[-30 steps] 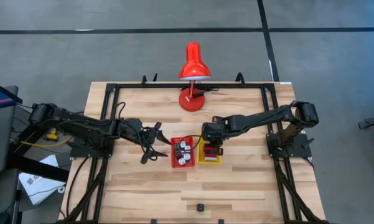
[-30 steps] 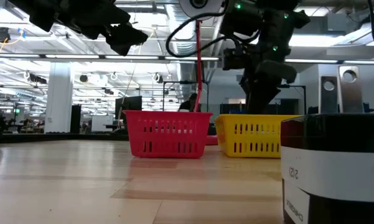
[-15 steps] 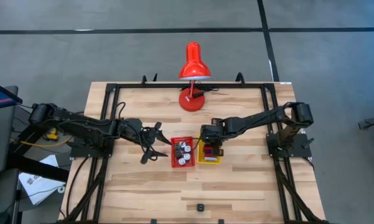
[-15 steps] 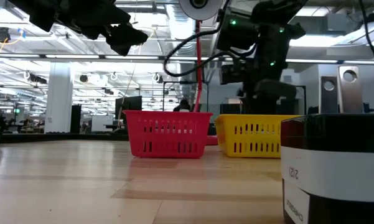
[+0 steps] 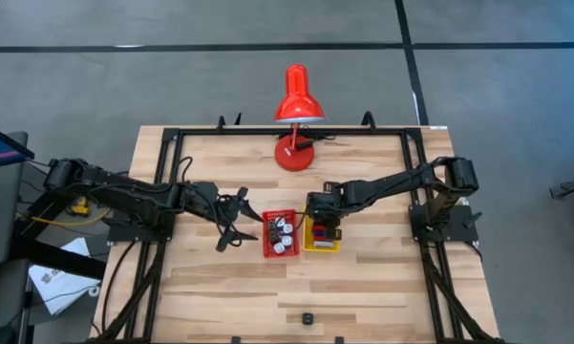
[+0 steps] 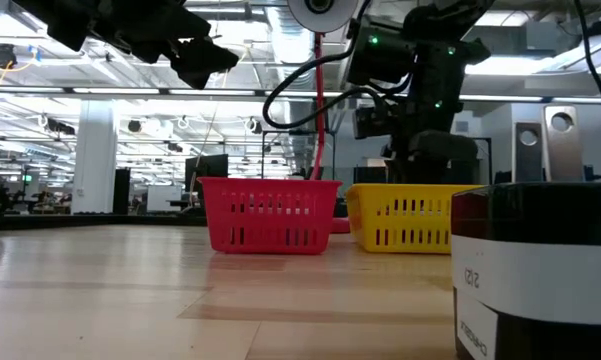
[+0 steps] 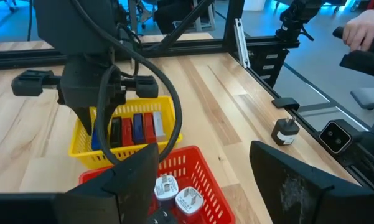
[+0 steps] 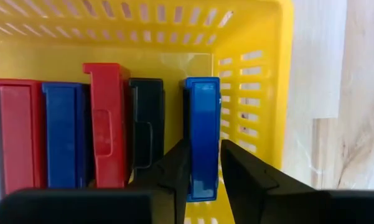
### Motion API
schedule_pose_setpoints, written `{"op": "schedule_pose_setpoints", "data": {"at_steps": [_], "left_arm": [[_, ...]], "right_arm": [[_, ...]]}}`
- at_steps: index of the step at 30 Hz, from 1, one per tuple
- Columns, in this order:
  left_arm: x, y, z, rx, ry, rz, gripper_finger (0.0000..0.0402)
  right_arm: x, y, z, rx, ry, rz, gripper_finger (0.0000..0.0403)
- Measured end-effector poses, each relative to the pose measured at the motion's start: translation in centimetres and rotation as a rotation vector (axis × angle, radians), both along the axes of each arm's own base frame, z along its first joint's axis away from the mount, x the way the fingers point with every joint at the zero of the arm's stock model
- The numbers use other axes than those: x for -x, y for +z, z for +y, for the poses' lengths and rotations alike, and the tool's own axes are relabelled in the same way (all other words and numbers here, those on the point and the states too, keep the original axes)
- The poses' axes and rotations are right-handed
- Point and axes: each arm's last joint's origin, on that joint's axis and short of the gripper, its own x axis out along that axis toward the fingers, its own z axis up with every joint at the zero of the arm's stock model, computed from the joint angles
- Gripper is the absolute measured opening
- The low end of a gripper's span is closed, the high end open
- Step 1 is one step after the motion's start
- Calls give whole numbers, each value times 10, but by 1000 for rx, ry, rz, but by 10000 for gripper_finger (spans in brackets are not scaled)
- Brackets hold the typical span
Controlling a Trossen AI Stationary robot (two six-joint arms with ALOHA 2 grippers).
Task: Pick & Place Office items
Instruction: Put the blue digital timer into the yellow bin, then put the black charger adapter into the red bin
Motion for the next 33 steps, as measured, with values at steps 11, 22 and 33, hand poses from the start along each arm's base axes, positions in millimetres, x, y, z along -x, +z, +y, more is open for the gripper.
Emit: {"op": "schedule_pose_setpoints", "data": {"at_steps": [11, 22, 33], "left_arm": [[0, 0, 0, 0, -1, 2, 246], [0, 0, 0, 1, -2, -3, 246], [0, 1, 0, 4, -2, -5, 246]], "right_arm": [[0, 20, 2, 0, 6, -63, 87], [18, 68, 38, -54, -62, -261, 95], [29, 76, 126, -160, -5, -468, 278]]}}
